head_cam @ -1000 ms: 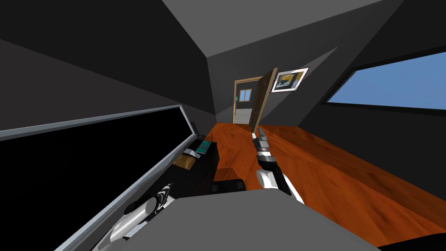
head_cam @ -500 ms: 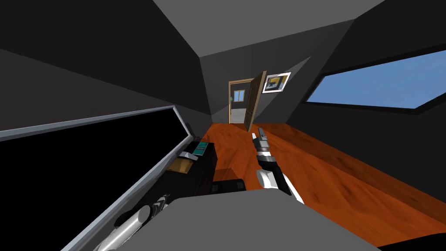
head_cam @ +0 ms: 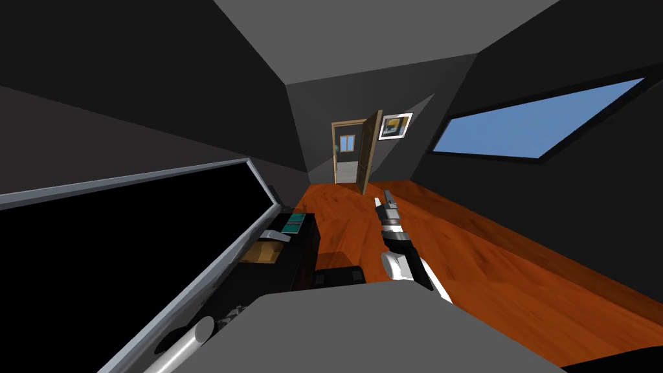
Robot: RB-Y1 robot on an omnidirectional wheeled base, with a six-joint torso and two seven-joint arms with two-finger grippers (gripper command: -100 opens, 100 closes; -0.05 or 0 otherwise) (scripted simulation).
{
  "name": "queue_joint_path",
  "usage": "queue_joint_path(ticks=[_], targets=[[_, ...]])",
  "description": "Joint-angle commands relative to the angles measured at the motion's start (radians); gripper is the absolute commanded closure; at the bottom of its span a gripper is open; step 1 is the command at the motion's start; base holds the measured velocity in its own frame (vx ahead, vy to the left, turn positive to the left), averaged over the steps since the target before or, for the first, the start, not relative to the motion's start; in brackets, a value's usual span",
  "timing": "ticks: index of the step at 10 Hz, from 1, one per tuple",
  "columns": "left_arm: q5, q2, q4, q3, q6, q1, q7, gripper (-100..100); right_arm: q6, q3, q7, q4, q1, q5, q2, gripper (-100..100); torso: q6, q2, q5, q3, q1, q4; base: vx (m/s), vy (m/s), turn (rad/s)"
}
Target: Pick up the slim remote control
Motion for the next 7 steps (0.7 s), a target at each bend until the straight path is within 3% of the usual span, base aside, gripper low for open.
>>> queue_joint_path(ticks=[1, 7], targets=[[0.023, 0.01, 0.05, 0.002, 0.041, -0.008, -0.017, -100, 0.0, 0.0, 0.0, 0.0, 0.0, 0.0, 0.0, 0, 0.0, 0.0, 0.0, 0.0, 0.0, 0.0, -0.024, 0.039, -0.286], [0.072, 0.024, 0.155, 0.005, 0.11, -0.024, -0.056, -100, 0.0, 0.0, 0.0, 0.0, 0.0, 0.0, 0.0, 0, 0.0, -0.001, 0.0, -0.001, 0.0, 0.0, -0.012, 0.032, -0.146]])
